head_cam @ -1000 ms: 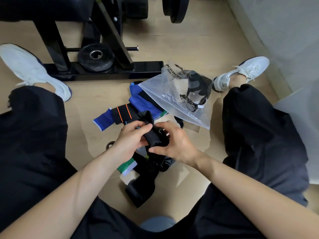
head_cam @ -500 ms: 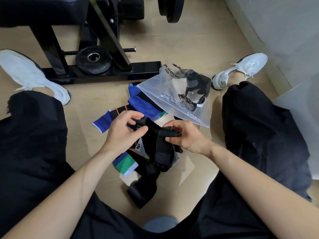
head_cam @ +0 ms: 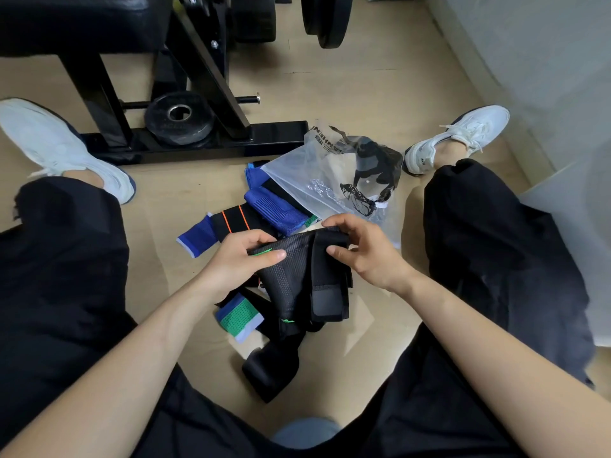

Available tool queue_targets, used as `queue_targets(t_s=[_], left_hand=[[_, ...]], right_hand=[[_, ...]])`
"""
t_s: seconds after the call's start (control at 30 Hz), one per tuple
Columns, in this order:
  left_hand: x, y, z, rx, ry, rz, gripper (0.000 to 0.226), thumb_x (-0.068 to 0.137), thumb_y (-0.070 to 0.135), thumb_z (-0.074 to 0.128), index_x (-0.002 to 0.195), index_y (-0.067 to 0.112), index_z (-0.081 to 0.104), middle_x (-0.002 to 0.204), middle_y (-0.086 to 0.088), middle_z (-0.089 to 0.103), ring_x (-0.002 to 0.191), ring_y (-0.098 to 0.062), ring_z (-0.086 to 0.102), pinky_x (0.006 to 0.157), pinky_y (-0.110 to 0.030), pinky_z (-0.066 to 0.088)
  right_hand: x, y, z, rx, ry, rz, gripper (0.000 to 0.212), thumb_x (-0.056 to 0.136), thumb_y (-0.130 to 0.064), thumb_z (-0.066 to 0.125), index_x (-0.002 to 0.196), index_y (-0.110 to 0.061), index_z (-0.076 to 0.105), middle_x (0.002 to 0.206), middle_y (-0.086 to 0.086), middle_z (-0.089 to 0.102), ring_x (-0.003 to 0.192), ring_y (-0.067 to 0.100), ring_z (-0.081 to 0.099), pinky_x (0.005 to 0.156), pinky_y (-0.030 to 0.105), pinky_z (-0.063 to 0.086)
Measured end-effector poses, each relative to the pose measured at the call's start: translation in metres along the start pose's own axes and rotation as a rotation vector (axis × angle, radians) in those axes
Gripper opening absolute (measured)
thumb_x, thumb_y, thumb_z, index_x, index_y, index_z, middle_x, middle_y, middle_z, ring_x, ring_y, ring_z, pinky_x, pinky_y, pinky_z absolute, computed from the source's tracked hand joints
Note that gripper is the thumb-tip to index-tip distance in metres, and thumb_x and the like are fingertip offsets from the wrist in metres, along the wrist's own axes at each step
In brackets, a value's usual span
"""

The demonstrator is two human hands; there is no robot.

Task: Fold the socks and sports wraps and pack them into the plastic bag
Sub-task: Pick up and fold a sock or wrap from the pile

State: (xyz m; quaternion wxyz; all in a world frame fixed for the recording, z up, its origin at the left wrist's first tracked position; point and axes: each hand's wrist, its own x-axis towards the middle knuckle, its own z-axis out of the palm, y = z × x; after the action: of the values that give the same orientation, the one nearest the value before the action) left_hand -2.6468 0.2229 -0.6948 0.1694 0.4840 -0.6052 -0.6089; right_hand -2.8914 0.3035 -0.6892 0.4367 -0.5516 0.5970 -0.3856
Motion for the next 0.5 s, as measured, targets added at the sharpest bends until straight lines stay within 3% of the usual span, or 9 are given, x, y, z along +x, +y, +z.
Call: queue_targets(t_s=[0.1,0.17,0.27,0.4,0.5], left_hand=[[0.001,0.002,0.0,-0.124,0.104,-0.057,0.01,0.085,0.015,0.079,0.094,0.016,0.075,0.083,0.004,0.074,0.078,-0.007,0.067,0.072,-0.027,0.053],[0.003,0.003,0.0,-0.165,0.201,-0.072,0.01,0.084,0.016,0.081,0.092,0.016,0.075,0.079,0.004,0.073,0.071,-0.005,0.066,0.063,-0.021,0.051],[0.004,0.004,0.001,-0.206,0.304,-0.084,0.013,0.082,0.013,0.083,0.09,0.013,0.073,0.073,0.003,0.072,0.06,-0.001,0.064,0.051,-0.014,0.045],[0.003,0.003,0.004,-0.263,0.356,-0.077,0.017,0.08,0.007,0.083,0.092,0.004,0.072,0.076,-0.002,0.075,0.067,-0.008,0.07,0.062,-0.021,0.054],[0.002,0.0,0.006,-0.212,0.373,-0.022,0.017,0.078,0.007,0.085,0.09,0.006,0.073,0.08,-0.004,0.076,0.072,-0.01,0.07,0.067,-0.024,0.056]], right_hand=[[-0.001,-0.001,0.003,-0.103,0.006,-0.061,0.042,0.089,-0.005,0.066,0.127,-0.019,0.056,0.114,0.004,0.061,0.095,0.023,0.06,0.083,0.035,0.052],[-0.002,-0.005,0.004,-0.218,-0.011,-0.152,0.046,0.091,-0.005,0.065,0.132,-0.023,0.055,0.121,-0.004,0.06,0.103,0.014,0.058,0.08,0.025,0.047],[-0.004,-0.011,0.007,-0.316,-0.065,-0.284,0.05,0.093,-0.004,0.064,0.138,-0.022,0.055,0.128,-0.002,0.056,0.116,0.012,0.055,0.081,0.019,0.048],[-0.004,-0.009,0.015,-0.431,-0.135,-0.333,0.044,0.093,-0.007,0.064,0.135,-0.02,0.06,0.121,0.002,0.056,0.108,0.014,0.056,0.087,0.01,0.037],[-0.004,-0.01,0.015,-0.462,-0.136,-0.308,0.044,0.091,-0.007,0.066,0.133,-0.02,0.061,0.118,0.001,0.057,0.1,0.006,0.051,0.085,0.005,0.033]])
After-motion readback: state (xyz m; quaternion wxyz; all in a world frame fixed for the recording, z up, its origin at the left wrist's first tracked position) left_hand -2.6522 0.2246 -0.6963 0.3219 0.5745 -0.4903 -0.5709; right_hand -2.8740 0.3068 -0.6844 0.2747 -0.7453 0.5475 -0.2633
